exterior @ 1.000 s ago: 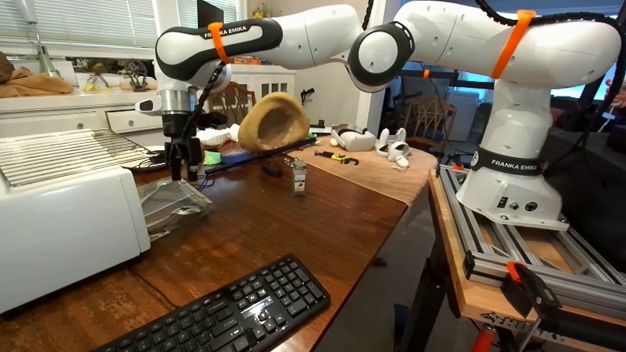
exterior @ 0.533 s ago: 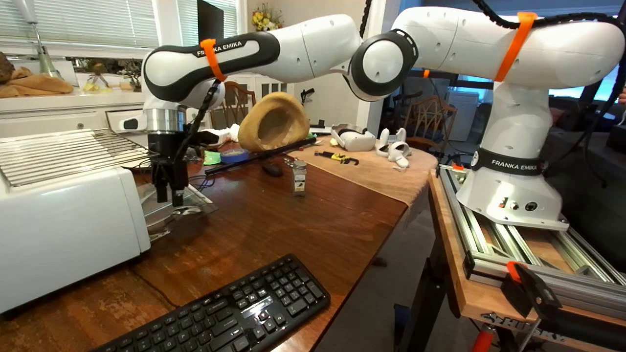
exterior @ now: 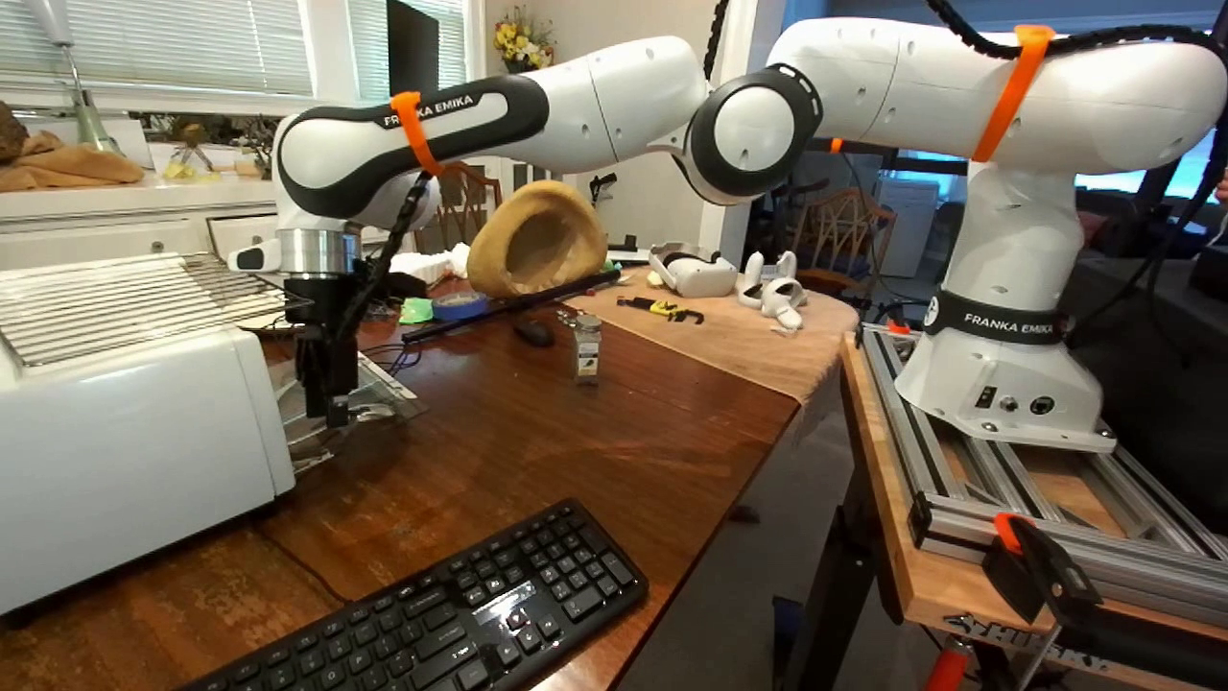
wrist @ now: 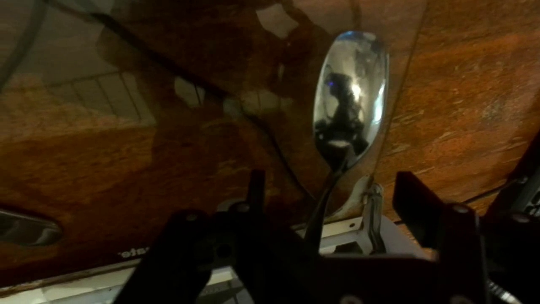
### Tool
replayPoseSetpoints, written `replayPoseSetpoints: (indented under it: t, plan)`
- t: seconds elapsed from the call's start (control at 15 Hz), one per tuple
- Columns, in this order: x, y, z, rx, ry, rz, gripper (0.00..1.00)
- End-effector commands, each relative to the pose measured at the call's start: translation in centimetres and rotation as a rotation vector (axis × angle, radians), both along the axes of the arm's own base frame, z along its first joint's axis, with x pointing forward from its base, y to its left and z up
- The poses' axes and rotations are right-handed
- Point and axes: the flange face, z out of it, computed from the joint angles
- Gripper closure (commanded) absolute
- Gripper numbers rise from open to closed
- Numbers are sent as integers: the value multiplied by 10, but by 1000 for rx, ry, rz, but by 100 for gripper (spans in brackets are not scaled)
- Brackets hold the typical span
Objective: Put the rack on top of the microwave then move the spoon to the right
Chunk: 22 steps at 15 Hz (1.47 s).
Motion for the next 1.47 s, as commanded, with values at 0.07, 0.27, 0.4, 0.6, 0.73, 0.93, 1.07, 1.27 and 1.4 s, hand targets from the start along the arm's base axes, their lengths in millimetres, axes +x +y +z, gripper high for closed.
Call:
replayPoseSetpoints:
  t: [0.07,0.27,0.4,0.6,0.73,0.93,1.07,1.27,1.4]
  plan:
    - [1,2,-4,-8,-9,-44,52]
    - [1,2,-4,-10,-7,-57,77]
    - [1,2,-4,-12,-3,-67,92]
    - [1,0,-4,-13,10,-83,100]
    - [1,-4,-2,-19,28,-100,98]
    - [12,-34,14,-71,22,-164,98]
    - [23,-57,30,-138,-21,-252,98]
    - [36,-93,64,-241,-54,-384,98]
    - [41,-116,84,-290,-50,-490,98]
